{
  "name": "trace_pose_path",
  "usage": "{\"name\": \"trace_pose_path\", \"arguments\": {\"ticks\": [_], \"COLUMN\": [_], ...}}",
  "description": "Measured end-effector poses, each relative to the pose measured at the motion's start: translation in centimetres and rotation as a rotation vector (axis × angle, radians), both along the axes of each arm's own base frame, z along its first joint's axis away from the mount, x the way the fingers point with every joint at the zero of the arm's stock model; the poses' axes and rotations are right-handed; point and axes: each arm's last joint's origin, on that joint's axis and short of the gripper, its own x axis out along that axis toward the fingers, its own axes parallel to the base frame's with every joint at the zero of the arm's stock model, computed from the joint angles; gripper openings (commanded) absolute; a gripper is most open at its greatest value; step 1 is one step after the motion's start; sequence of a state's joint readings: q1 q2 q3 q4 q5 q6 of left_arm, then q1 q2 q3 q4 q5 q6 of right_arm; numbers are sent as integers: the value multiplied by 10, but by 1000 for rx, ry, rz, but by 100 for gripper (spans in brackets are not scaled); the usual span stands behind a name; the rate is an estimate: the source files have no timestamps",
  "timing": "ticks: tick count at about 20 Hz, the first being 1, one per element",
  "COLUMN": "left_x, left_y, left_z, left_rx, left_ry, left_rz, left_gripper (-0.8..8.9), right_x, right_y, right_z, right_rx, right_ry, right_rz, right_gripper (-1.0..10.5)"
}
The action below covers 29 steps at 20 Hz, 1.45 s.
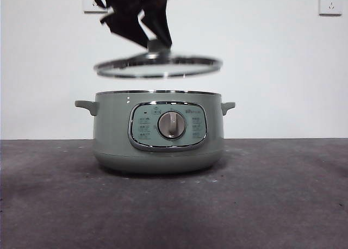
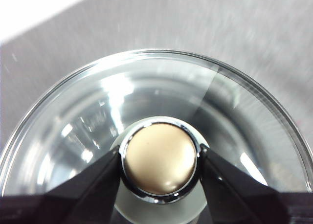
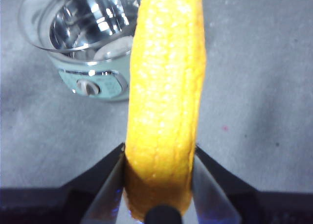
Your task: Pick up the corn,open the lid,put the corn in the pot,close the lid
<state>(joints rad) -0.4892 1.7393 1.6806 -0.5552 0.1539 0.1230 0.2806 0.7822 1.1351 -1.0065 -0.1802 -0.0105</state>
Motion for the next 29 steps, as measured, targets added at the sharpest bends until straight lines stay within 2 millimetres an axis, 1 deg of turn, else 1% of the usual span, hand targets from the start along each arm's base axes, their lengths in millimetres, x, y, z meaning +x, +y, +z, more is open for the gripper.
{"name": "trace_pose_path", "arguments": {"ticks": [3,6,8,10,11,13,17,19,21,23,26,27,29], "left_x": [-16,-38,-58,-73,-78,-85,-98,-107,-120,-133,-152,-161,-180], "left_y": [12,32,47,60,66,77,91,96,102,109,120,123,130], "left_z": [25,52,69,79,81,80,71,66,54,38,17,13,14], "left_rx": [-39,-56,-63,-59,-51,-18,45,46,50,57,67,66,50], "left_ry": [-50,-80,-97,-96,-81,-31,18,18,30,45,69,66,38], "left_rz": [9,32,47,67,79,100,116,111,116,127,146,150,155], "left_gripper": [-8,-8,-8,-8,-8,-8,-8,-8,-8,-8,-8,-8,-8], "right_x": [4,17,35,56,67,88,132,153,174,192,214,222,237], "right_y": [1,6,13,20,23,30,43,55,71,90,121,132,152], "right_z": [3,5,3,-3,-6,-5,17,23,25,26,29,28,23], "right_rx": [12,38,79,91,88,87,86,80,65,49,29,28,27], "right_ry": [-39,-73,-65,-31,-5,27,34,56,86,99,79,74,72], "right_rz": [1,23,80,102,103,107,111,131,165,208,265,284,314], "right_gripper": [-16,-16,-16,-16,-16,-16,-16,-16,-16,-17,-17,-17,-17]}}
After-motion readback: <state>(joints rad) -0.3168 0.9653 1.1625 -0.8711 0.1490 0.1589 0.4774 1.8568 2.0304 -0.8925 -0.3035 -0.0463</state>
